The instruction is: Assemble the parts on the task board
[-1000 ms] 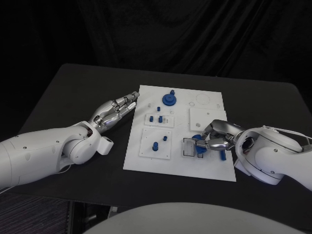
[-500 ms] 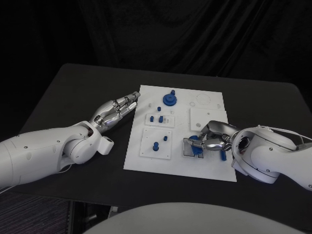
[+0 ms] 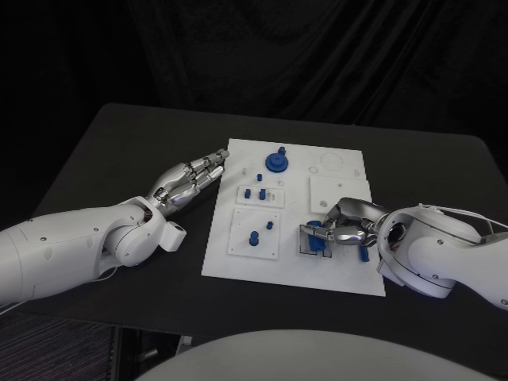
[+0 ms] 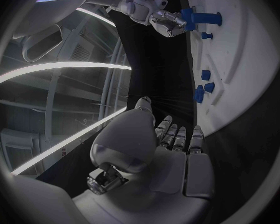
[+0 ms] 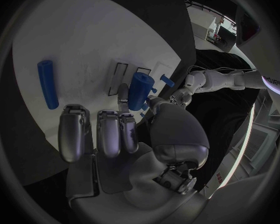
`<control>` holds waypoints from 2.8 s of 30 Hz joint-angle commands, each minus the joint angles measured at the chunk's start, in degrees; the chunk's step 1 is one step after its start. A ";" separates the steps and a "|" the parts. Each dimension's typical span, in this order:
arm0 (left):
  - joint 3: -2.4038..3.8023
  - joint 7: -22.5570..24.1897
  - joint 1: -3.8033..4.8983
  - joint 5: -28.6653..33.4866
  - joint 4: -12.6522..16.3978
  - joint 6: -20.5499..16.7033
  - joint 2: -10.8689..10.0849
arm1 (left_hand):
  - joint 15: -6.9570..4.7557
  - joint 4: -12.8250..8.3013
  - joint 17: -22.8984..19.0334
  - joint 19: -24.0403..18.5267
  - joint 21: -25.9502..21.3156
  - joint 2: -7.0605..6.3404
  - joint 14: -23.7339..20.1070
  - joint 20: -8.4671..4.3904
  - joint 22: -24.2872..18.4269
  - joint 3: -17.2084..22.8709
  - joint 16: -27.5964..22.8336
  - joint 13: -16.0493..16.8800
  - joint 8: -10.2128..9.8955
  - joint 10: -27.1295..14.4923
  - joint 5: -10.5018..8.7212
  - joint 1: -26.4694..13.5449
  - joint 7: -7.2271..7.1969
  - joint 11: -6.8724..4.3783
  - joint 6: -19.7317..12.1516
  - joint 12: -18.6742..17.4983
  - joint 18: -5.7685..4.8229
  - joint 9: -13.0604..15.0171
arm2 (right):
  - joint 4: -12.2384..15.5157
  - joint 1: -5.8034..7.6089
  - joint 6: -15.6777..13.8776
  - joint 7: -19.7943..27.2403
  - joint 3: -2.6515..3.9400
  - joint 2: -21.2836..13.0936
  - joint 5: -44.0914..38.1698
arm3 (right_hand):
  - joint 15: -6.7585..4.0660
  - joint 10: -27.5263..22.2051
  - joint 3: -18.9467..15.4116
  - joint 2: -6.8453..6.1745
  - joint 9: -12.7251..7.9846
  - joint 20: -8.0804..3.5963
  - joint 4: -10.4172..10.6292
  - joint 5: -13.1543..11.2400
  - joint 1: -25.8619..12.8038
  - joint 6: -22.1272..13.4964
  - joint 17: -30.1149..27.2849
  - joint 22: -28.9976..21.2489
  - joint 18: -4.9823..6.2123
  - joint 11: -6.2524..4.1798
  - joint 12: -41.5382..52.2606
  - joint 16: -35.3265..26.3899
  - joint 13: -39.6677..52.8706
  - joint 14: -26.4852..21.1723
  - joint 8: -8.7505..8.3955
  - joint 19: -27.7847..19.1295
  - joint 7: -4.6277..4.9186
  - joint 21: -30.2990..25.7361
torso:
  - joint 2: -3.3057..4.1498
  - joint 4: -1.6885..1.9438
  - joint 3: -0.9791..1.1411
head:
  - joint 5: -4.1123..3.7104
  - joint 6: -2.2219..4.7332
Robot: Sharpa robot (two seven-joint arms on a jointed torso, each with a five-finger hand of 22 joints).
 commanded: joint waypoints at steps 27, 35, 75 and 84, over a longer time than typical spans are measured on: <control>0.04 1.60 -0.15 -0.11 -0.13 1.19 0.19 | 0.55 0.10 -0.09 -0.18 -0.28 -0.05 -0.02 0.52 0.00 0.40 -0.21 -0.05 0.32 -0.11 0.33 0.77 0.65 0.53 0.24 0.33 0.75 0.07 | 0.35 0.02 -3.34 5.47 0.02 -0.72 -0.79 | 0.53 6.11 -5.15 0.52 -0.02 0.63 0.50 -8.73 -1.00 0.49 3.88 12.26 -0.11 0.53 0.15 -0.47 15.06 3.94 -0.70 2.62 0.36 -0.66 | 0.04 -0.05 0.04 | 0.23 -0.01; 0.04 1.66 -0.17 -0.11 -0.09 1.12 0.06 | 0.59 0.06 -0.09 -0.18 -0.28 -0.04 -0.02 0.56 0.01 0.45 -0.21 -0.05 0.33 -0.11 0.40 0.86 0.71 0.57 0.28 0.36 0.74 0.07 | 2.08 0.06 -10.17 12.64 0.05 -2.45 -1.63 | 0.54 6.11 -5.53 0.02 3.05 0.60 -2.66 -5.56 6.28 -2.63 4.52 12.44 -0.24 0.64 0.15 -0.12 15.06 4.07 2.20 2.85 0.52 -0.17 | 0.06 -0.02 0.04 | 0.37 -0.01; 0.04 1.82 -0.25 -0.11 -0.13 0.79 -0.25 | 0.62 -0.07 -0.09 -0.16 -0.26 -0.16 -0.02 0.61 0.03 0.54 -0.21 -0.02 0.36 -0.08 0.61 1.18 0.77 0.65 0.49 0.55 0.75 0.09 | 5.88 -0.60 1.74 -7.30 -0.17 -15.56 -22.80 | 0.50 6.11 -8.03 0.57 3.82 0.63 -0.42 3.69 8.71 -5.15 3.21 12.22 -0.08 0.85 0.15 -0.55 15.06 3.77 6.33 2.60 0.63 -0.70 | 0.11 0.10 0.02 | -0.09 -0.01; 0.04 1.81 -0.30 -0.11 -0.15 0.89 -0.20 | 0.63 -0.09 -0.09 -0.16 -0.26 -0.18 -0.02 0.62 0.03 0.57 -0.21 -0.02 0.35 -0.08 0.63 1.25 0.79 0.66 0.44 0.51 0.76 0.09 | 5.61 -2.26 1.00 -6.96 -0.18 -14.86 -23.13 | 0.42 6.11 -8.17 0.60 3.20 0.59 0.09 3.21 8.61 -4.65 2.76 12.13 -0.01 0.84 0.15 -0.77 15.06 3.68 6.05 2.48 0.59 -0.97 | 0.04 -0.08 0.05 | -0.03 -0.01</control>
